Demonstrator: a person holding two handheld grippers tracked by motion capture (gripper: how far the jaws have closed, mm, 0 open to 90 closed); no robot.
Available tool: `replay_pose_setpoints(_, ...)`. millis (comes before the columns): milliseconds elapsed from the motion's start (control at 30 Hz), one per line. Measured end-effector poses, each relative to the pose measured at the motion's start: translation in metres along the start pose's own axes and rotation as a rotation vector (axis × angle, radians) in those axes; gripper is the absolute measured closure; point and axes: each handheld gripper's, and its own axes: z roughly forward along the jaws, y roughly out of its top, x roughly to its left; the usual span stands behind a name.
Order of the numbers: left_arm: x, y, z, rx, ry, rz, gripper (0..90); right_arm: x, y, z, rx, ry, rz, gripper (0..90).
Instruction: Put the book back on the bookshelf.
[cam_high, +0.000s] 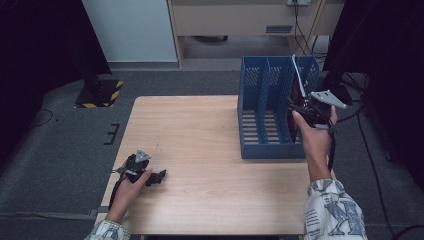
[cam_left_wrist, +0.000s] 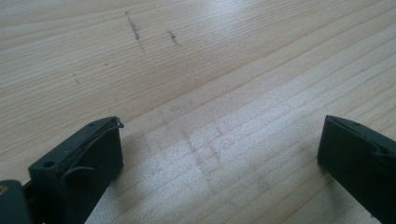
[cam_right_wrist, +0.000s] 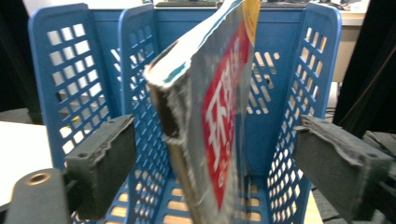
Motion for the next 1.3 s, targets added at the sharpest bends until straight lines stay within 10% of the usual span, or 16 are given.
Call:
replay_pose_setpoints(300, 0.0, 0.0, 0.0, 0.0, 0.001, -0.002, 0.0, 0.003, -0.006, -0.011, 0.02, 0.084, -0.01, 5.0)
replay_pose_setpoints(1300, 0.0, 0.0, 0.0, 0.0, 0.003, -0.004, 0.0, 0.019, -0.053, -0.045, 0.114, 0.103, -0.006, 4.1)
